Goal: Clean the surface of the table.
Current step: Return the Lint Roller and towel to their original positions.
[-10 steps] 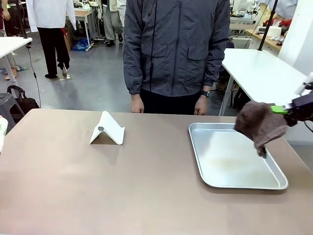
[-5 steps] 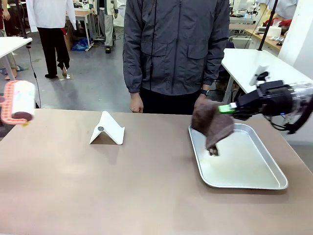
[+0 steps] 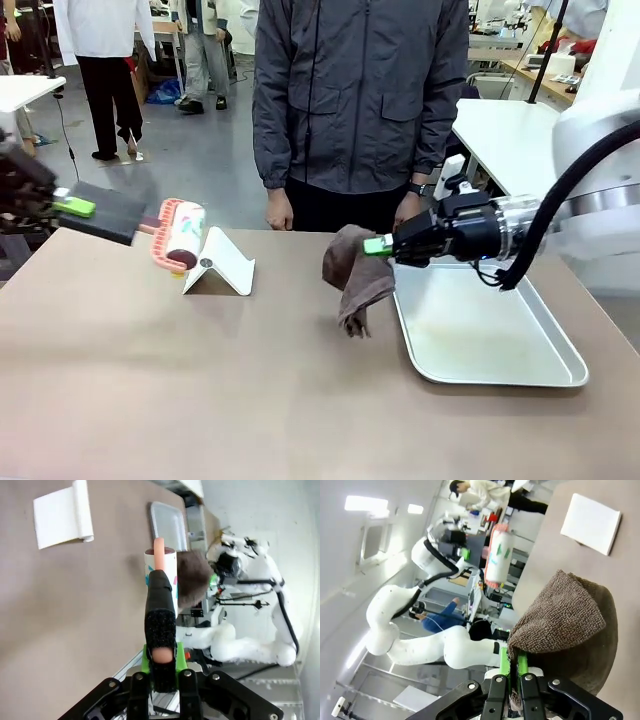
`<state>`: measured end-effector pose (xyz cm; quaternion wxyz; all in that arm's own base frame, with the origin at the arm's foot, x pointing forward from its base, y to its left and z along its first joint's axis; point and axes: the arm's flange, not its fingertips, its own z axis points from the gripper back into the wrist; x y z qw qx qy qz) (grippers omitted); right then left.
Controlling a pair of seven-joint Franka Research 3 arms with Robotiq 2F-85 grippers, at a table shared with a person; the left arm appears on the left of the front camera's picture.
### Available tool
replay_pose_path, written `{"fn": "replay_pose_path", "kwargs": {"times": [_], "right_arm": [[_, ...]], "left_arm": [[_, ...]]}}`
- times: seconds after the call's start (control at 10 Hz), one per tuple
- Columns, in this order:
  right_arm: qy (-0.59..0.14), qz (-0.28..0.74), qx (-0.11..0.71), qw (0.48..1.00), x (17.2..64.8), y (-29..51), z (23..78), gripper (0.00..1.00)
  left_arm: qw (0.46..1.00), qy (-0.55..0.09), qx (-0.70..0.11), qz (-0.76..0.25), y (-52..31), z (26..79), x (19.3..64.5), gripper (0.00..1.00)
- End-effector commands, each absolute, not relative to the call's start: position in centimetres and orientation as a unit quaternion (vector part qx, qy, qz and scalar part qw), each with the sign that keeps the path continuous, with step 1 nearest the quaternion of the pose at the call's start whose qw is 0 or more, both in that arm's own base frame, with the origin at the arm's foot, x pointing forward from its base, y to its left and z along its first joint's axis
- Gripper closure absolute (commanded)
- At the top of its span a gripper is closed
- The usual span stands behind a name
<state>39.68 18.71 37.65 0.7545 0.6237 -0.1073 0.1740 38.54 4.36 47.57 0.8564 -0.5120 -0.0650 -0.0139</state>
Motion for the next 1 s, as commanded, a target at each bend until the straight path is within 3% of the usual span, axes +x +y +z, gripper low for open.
{"fn": "replay_pose_path", "kwargs": {"times": [0.0, 0.3, 0.6, 0.9], "right_arm": [[-0.1, 0.176, 0.616, 0.761, 40.8, 19.8, 35.9, 0.94], [-0.092, 0.156, 0.618, 0.765, 41.8, 20.3, 34.1, 0.94], [-0.143, 0.129, 0.611, 0.768, 43.7, 20.0, 33.0, 0.94], [-0.16, 0.106, 0.6, 0.777, 45.3, 19.6, 31.6, 0.94]], "left_arm": [[0.872, -0.056, -0.485, 0.005, 2.8, 49.2, 41.6, 0.8], [0.906, -0.052, -0.417, -0.038, -1.8, 50.9, 45.4, 0.8], [0.933, -0.062, -0.35, -0.054, -5.7, 50.1, 47.3, 0.8], [0.928, -0.058, -0.366, -0.039, -6.9, 49.6, 48.5, 0.8]]}}
